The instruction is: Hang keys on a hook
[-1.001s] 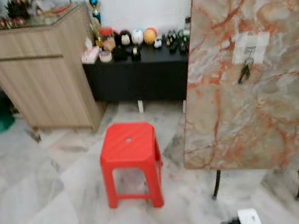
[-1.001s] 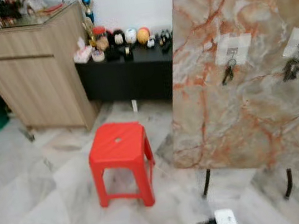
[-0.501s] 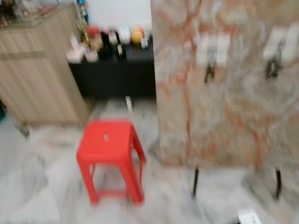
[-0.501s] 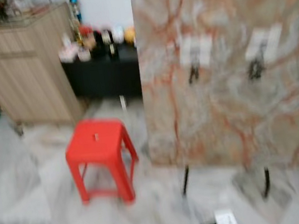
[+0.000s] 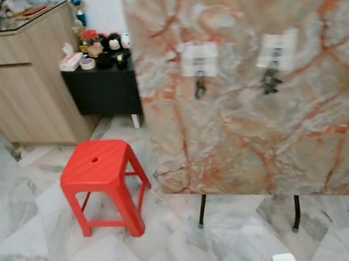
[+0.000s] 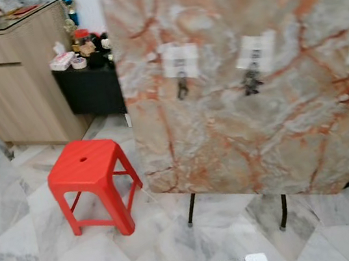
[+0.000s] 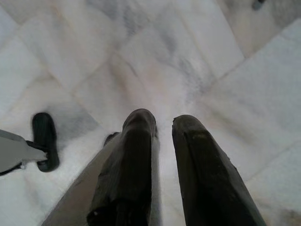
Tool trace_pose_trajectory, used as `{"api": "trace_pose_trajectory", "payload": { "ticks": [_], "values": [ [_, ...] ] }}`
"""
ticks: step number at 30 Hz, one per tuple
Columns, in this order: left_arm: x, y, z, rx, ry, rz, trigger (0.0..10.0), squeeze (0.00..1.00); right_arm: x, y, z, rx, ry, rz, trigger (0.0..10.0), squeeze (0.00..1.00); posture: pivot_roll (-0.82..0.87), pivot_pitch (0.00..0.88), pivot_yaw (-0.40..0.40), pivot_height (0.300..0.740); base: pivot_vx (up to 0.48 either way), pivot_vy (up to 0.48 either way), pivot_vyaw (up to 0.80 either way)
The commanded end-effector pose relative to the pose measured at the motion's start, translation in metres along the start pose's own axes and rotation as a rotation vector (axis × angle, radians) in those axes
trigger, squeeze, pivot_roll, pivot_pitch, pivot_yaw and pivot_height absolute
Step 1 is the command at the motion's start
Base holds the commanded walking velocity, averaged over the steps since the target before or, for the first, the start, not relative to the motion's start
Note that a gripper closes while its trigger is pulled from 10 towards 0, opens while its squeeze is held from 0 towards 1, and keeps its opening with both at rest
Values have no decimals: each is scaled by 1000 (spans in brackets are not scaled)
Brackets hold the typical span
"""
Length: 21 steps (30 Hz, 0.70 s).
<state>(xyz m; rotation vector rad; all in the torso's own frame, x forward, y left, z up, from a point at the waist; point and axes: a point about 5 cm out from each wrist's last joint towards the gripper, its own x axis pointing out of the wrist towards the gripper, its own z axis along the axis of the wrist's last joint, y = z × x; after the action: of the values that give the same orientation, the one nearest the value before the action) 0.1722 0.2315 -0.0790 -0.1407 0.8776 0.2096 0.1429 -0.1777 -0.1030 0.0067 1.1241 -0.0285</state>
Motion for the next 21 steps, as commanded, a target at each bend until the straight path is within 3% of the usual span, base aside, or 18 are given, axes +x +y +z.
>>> {"api": "trace_pose_trajectory", "payload": {
  "ticks": [1,21],
  "values": [
    [0,-1,-2,14,12,-4,10000,0,0,-6,4,10,-8,-19,10000,0,-28,0,-3,736,0,-364,0],
    [-1,5,-5,2,35,16,10000,0,1,-4,9,17,-17,-16,10000,0,-51,0,-3,736,0,-366,0]
  ]
}}
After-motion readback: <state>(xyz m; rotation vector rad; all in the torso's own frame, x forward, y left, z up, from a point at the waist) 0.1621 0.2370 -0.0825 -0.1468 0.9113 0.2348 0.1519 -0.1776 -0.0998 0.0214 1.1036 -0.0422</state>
